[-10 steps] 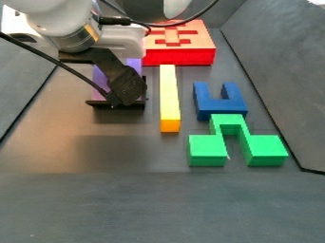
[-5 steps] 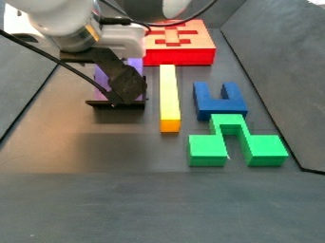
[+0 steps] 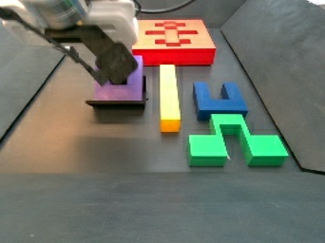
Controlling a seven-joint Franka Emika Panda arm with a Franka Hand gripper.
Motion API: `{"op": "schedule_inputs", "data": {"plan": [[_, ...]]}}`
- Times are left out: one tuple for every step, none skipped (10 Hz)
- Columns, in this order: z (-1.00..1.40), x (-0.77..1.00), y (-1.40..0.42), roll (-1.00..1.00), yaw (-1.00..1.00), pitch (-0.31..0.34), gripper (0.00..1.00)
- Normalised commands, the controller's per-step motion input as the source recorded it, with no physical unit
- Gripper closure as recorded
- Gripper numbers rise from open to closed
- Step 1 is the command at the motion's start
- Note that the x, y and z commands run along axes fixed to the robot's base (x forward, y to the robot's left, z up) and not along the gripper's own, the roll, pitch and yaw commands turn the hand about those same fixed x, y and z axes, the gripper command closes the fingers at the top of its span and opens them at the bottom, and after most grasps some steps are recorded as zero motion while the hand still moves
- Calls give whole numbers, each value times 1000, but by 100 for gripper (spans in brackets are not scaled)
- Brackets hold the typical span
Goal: Pick up the purple object. Move up. Place the purple object on the fixture. Regrasp the purple object. Move to above the board. Insert the purple object.
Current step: Regrasp the purple object.
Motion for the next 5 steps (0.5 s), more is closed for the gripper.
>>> {"op": "schedule_inputs", "data": {"plan": [[0, -14, 0, 954, -94, 0, 0], [0, -111, 0, 923, -111, 0, 0], [0, -103, 0, 903, -109, 0, 0], [0, -91, 0, 886, -103, -6, 0], [-3, -63, 0, 820, -83, -51, 0]]}}
